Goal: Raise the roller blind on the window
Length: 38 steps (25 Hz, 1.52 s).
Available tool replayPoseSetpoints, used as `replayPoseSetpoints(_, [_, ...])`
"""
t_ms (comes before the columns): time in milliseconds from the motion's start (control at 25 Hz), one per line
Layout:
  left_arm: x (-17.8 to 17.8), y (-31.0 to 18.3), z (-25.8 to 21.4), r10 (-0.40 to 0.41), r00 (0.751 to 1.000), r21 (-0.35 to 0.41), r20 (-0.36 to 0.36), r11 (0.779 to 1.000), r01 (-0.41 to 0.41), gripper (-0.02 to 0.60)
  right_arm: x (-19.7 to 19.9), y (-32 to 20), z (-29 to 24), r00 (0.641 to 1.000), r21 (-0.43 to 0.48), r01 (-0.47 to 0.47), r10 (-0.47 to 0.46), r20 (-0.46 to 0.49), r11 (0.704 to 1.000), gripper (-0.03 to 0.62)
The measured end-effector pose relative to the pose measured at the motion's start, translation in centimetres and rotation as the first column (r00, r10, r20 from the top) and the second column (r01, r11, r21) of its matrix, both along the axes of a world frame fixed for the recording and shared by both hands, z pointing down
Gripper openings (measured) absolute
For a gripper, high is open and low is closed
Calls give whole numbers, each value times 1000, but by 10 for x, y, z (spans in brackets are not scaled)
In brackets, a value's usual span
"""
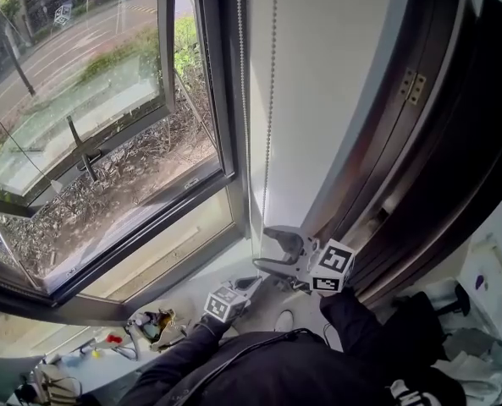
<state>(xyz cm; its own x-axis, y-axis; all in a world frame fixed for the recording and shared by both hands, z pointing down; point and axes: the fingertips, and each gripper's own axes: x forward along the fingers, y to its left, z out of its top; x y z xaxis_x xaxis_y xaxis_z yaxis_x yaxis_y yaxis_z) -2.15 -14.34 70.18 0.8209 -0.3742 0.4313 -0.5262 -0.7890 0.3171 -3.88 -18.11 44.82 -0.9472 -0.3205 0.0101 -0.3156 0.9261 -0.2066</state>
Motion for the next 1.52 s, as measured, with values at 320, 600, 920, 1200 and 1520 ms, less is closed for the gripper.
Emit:
replayPoseSetpoints(320, [-13,13,1,-32,997,13,-75,999,33,23,4,0,0,1000,6,-13,14,-19,1000,319])
replayPoseSetpoints(600, [-65,4,-40,-119,992,193,-35,973,123,105,7,-2,9,999,6,-42,42,-19,999,231])
replayPoseSetpoints(920, [-92,-24,-183,-224,953,381,-204,878,288,6,-4,-1,-2,995,94,-96,98,-16,991,12])
replayPoseSetpoints(1200, [-82,-15,-253,-176,945,465,-278,836,292,6,-26,5,-12,993,154,-83,94,-66,985,8])
replayPoseSetpoints(1520, [-84,-3,-278,-187,921,464,-342,819,338,6,-34,16,-30,997,180,-70,77,-28,981,8])
